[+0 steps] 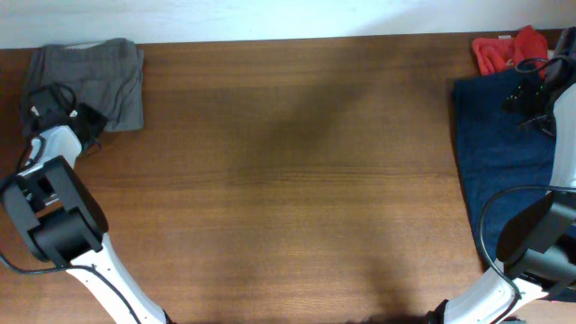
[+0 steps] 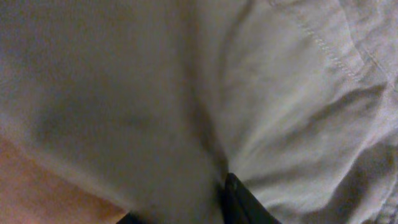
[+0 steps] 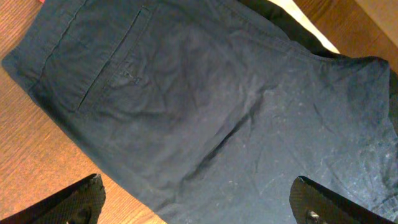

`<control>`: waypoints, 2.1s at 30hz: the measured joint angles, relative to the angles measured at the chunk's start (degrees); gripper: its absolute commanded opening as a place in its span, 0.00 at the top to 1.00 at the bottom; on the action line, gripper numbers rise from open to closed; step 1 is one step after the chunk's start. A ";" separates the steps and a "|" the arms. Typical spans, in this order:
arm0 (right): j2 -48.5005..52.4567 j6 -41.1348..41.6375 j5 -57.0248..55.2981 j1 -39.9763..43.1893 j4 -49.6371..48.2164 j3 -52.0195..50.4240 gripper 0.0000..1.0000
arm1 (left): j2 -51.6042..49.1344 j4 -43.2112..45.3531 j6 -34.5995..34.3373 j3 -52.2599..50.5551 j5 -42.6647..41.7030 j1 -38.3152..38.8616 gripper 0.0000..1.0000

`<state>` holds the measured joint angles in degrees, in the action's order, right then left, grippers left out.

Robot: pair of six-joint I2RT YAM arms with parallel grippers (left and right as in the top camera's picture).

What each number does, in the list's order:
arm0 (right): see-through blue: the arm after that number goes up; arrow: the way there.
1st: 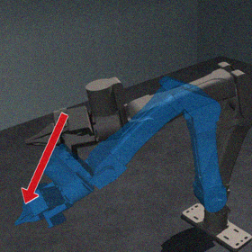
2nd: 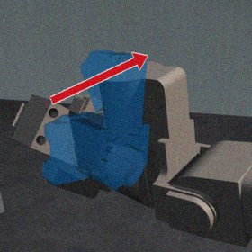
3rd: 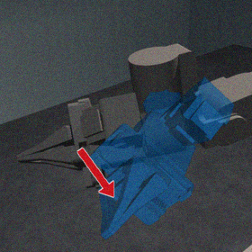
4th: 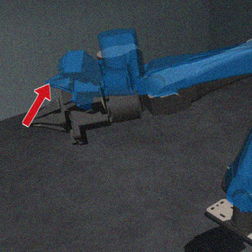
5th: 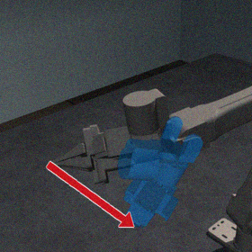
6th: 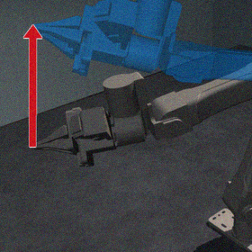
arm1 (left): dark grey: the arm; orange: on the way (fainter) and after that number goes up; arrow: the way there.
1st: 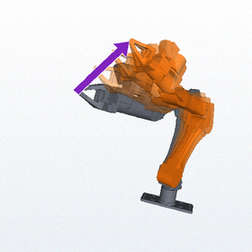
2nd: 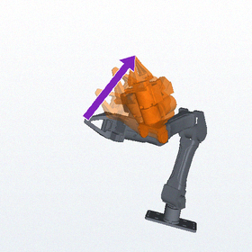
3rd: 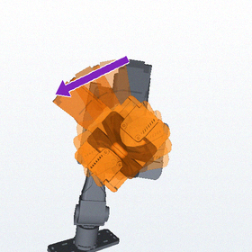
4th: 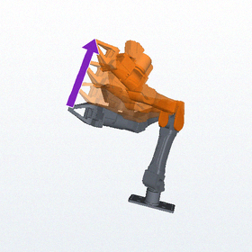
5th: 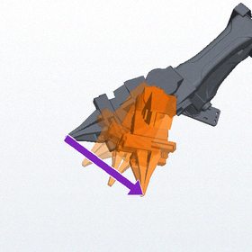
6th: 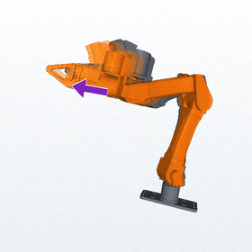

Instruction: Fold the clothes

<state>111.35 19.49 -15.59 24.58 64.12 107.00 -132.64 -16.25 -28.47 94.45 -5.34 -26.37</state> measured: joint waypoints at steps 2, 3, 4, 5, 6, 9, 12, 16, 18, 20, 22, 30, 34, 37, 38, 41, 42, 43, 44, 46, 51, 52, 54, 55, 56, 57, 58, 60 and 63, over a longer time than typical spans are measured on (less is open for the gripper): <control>0.00 0.02 0.02 0.00 0.02 0.00 0.02 | 1.46 -3.89 0.46 -0.11 0.83 -1.09 0.45; 0.00 0.02 0.02 0.00 0.00 0.00 0.02 | 2.34 -5.66 0.79 -0.33 1.36 -1.75 0.45; 0.00 0.00 0.02 0.00 -0.04 0.00 0.02 | 3.41 -7.48 0.85 -0.79 1.90 -2.27 0.50; 0.00 0.00 0.02 0.00 -0.04 0.00 0.02 | 4.72 -8.94 0.85 -1.51 2.45 -2.64 0.59; 0.00 -0.02 0.02 0.00 -0.02 0.00 0.02 | 6.62 -9.44 0.98 -2.12 2.80 -2.80 0.64; 0.00 0.02 0.02 0.00 0.00 0.00 0.02 | 13.84 -6.38 1.27 -2.36 3.04 -2.75 0.67; 0.00 0.02 0.02 0.00 0.00 0.00 0.02 | 15.72 -5.53 1.31 -2.21 4.07 -2.75 0.95; 0.00 0.02 0.02 0.00 0.02 0.00 0.02 | 12.07 -4.92 1.31 -2.19 8.55 -2.75 0.98; 0.00 0.00 0.02 0.00 0.00 0.00 0.02 | 7.52 -3.21 1.49 -2.21 9.57 -2.75 0.98; 0.00 0.02 0.02 0.00 -0.02 0.00 0.02 | 4.33 -0.92 3.45 -2.34 10.14 -2.75 0.98; 0.00 0.02 0.02 0.00 -0.02 0.00 0.02 | 2.12 1.09 7.98 -2.34 10.34 -2.75 0.98; 0.00 0.02 0.02 0.00 -0.02 0.00 0.02 | 3.63 -1.97 14.19 -2.49 10.36 -2.75 0.99; 0.00 0.02 0.02 0.00 0.02 0.00 0.02 | 11.69 4.44 14.29 -2.62 10.36 -2.25 0.99; 0.00 0.00 0.02 -0.02 -0.02 0.00 0.02 | 13.25 7.80 14.38 -2.10 10.36 -1.81 0.99; 0.00 0.04 0.02 0.00 0.00 0.00 0.01 | 12.11 9.09 14.38 -2.10 10.38 -1.77 0.99; 0.00 0.00 0.02 0.00 -0.02 0.00 0.02 | 7.39 12.04 17.20 -2.10 10.51 -1.77 0.99; 0.00 0.02 0.02 0.00 0.00 0.00 0.02 | 5.38 12.79 18.69 -2.10 10.54 -1.77 0.99; 0.00 0.04 0.02 0.00 0.00 0.00 0.02 | 3.69 13.14 20.20 -2.12 10.56 -1.77 0.99; 0.00 0.02 0.02 0.00 0.00 0.00 0.02 | 2.38 13.18 21.66 -2.12 10.56 -1.77 0.99; 0.00 0.00 0.02 0.00 0.00 0.00 0.02 | 0.81 13.27 23.45 -2.12 10.54 -1.90 0.99; 0.00 0.02 0.02 0.00 0.00 0.00 0.02 | -0.87 10.43 24.61 -2.10 10.54 -2.49 0.99; 0.00 0.00 0.02 0.00 0.00 0.00 0.02 | -0.87 9.81 24.63 -2.08 10.54 -2.49 0.99; 0.00 0.02 0.02 0.00 0.00 0.00 0.02 | -0.52 8.41 24.63 -1.97 10.54 -2.47 0.99; 0.00 0.00 0.02 0.00 0.00 0.00 0.02 | 0.07 7.04 24.63 -1.99 10.56 -2.45 0.99; 0.00 0.00 0.02 0.00 0.00 0.00 0.02 | 0.79 6.14 24.63 -2.01 10.56 -2.32 0.99; 0.00 0.02 0.02 0.00 -0.02 0.00 0.02 | 2.08 5.92 24.63 -2.12 10.58 -2.08 0.98; 0.00 0.02 0.02 0.00 0.02 0.00 0.02 | 3.48 5.88 24.63 -2.27 10.73 -1.81 0.88; 0.00 -0.02 0.00 0.00 0.00 0.00 0.02 | 9.16 6.01 24.87 -2.47 10.73 -0.55 0.78; 0.00 0.00 0.02 0.00 0.00 0.00 0.02 | 17.40 4.13 24.61 -2.08 6.36 2.27 0.78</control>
<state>111.35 19.49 -15.57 24.58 64.12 107.00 -115.24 -12.12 -3.86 92.38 1.02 -24.10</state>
